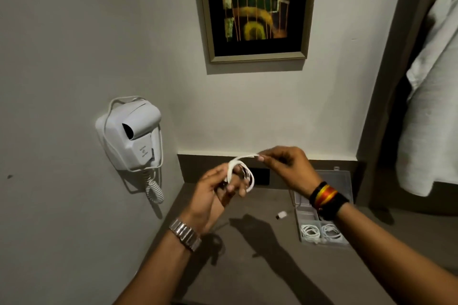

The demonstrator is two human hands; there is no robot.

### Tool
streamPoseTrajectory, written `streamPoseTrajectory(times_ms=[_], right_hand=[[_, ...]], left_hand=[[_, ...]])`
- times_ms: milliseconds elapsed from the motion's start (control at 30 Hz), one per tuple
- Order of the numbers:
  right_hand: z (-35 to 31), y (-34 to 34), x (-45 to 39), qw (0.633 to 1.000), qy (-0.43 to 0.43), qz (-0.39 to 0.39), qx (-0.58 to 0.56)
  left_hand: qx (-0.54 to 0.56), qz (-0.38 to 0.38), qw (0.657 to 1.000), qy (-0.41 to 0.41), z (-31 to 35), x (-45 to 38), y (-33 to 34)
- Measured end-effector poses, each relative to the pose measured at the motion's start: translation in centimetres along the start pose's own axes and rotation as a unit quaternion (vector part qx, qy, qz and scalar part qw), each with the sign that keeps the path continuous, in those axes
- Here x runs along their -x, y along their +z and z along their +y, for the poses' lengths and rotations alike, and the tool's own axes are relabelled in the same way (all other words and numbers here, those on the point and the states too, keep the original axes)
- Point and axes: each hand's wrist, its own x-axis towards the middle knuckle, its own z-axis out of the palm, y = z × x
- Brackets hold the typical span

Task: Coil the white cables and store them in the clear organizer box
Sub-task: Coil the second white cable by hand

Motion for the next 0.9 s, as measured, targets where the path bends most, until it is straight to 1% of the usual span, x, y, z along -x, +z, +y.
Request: streamPoseTrajectory(times_ms=[67,100,167,233,300,333,367,433,467,500,533,567,600,633,667,700,733,800,833,900], right_hand=[[1.4,1.8,2.1,0.997,0.038,-0.061,-0.005],[1.8,2.7,3.3,0.994,0.055,-0.096,-0.006],[1.8,4.0,5.4,0.985,0.078,-0.156,-0.015],[0.8,4.7,7.1,0.977,0.075,-0.195,-0.043],[-0.9,4.8,8.0,0.973,0.062,-0.203,-0.095],[-1.7,4.5,8.0,0.972,0.047,-0.198,-0.115],[-2.4,4.1,7.7,0.973,0.028,-0.188,-0.134],[-3.6,2.9,6.6,0.977,-0.018,-0.156,-0.147],[-4.0,2.2,5.9,0.980,-0.042,-0.135,-0.142],[-4.3,1.7,5.0,0.982,-0.061,-0.116,-0.137],[-4.2,1.2,4.0,0.983,-0.074,-0.100,-0.133],[-4.2,0.8,3.1,0.984,-0.080,-0.089,-0.129],[-3.8,0.4,2.1,0.986,-0.078,-0.080,-0.120],[-3.3,0.1,1.3,0.989,-0.077,-0.070,-0.101],[-2.8,-0.2,0.5,0.993,-0.081,-0.058,-0.065],[-2.1,-0.3,0.0,0.995,-0.088,-0.049,-0.017],[-1.5,-0.2,-0.3,0.994,-0.095,-0.044,0.036],[-0.1,0.6,-0.1,0.983,-0.107,-0.046,0.139],[0.5,1.2,0.2,0.977,-0.115,-0.053,0.171],[1.6,2.4,0.9,0.975,-0.122,-0.060,0.177]], left_hand=[[0.104,0.051,0.993,0.024,1.0,-0.8,-0.6],[0.130,0.084,0.987,0.039,1.3,-1.2,-1.1],[0.117,0.146,0.980,0.065,1.6,-1.8,-2.1],[0.056,0.179,0.978,0.091,1.4,-2.2,-3.0],[-0.047,0.197,0.973,0.110,1.1,-2.2,-3.7],[-0.134,0.207,0.963,0.112,0.8,-2.1,-4.0],[-0.239,0.216,0.941,0.107,0.5,-1.9,-4.3],[-0.424,0.202,0.879,0.088,-0.3,-1.1,-4.6],[-0.479,0.181,0.855,0.079,-0.7,-0.7,-4.6],[-0.511,0.157,0.842,0.065,-1.0,-0.3,-4.5],[-0.518,0.127,0.845,0.047,-1.1,0.0,-4.3],[-0.495,0.086,0.864,0.026,-1.1,0.3,-3.9],[-0.439,0.037,0.898,0.005,-1.1,0.4,-3.4],[-0.360,-0.007,0.933,-0.013,-1.1,0.6,-2.8],[-0.273,-0.038,0.961,-0.030,-1.1,0.7,-2.3],[-0.194,-0.057,0.978,-0.046,-1.0,0.8,-1.8],[-0.134,-0.067,0.987,-0.056,-0.9,0.9,-1.4],[-0.072,-0.076,0.993,-0.058,-0.8,0.9,-1.0],[-0.064,-0.077,0.993,-0.054,-0.6,0.9,-0.9],[-0.079,-0.079,0.993,-0.049,-0.3,0.9,-0.9]])
